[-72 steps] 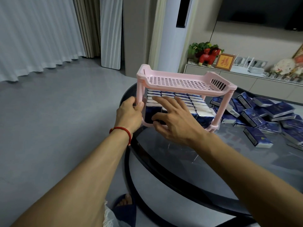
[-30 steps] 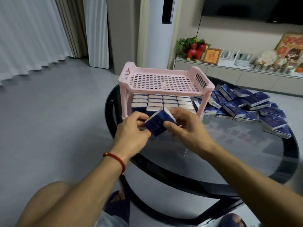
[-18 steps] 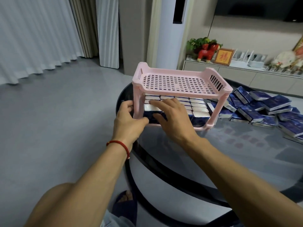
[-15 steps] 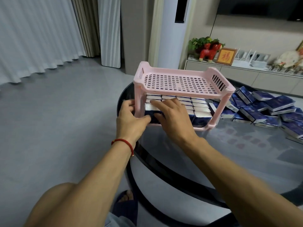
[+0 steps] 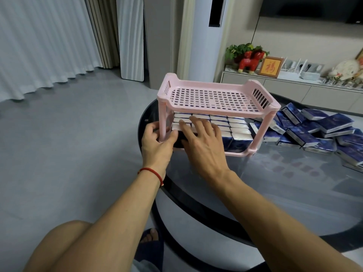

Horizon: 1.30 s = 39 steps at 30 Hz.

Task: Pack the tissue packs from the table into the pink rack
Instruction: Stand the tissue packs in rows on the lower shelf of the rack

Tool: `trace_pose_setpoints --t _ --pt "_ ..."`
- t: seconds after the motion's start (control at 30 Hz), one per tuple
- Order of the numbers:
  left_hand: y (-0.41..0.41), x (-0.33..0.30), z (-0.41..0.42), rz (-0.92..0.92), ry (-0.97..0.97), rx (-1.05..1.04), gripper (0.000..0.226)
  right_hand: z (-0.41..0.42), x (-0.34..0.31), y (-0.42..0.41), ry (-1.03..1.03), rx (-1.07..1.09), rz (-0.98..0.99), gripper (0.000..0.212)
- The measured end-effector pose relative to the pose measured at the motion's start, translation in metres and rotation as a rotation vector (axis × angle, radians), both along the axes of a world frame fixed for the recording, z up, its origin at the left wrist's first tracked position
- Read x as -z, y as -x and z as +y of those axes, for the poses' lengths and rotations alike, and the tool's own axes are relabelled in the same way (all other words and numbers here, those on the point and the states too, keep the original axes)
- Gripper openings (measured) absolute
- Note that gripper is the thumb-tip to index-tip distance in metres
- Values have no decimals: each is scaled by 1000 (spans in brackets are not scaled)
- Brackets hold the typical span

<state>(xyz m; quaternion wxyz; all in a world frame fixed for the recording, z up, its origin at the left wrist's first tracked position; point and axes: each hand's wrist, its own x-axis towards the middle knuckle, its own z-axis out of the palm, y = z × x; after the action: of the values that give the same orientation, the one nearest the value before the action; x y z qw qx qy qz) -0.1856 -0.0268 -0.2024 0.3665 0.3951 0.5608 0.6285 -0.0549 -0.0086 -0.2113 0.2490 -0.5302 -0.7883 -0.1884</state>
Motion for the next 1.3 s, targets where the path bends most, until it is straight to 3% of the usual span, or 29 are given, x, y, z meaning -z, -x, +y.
trace_pose_setpoints --t 0.3,0.53,0.77,0.97,1.13,1.23,1.3 --pt "5 8 8 123 -17 41 46 -9 0 -8 166 -17 -22 67" --pt "0 14 8 123 -29 59 40 -18 -9 -37 313 225 10 78" --pt "5 13 16 143 35 47 34 -19 -13 -41 373 180 -51 93" --pt "1 13 16 186 24 29 30 -33 -23 -49 323 74 -75 89" --pt "1 8 23 198 62 20 34 -56 -28 -63 145 -53 41 49" --pt "-2 8 21 215 60 6 39 -62 -33 -80 61 86 393 32" --pt "-4 9 19 223 53 -4 44 -60 -35 -93 97 241 672 43"
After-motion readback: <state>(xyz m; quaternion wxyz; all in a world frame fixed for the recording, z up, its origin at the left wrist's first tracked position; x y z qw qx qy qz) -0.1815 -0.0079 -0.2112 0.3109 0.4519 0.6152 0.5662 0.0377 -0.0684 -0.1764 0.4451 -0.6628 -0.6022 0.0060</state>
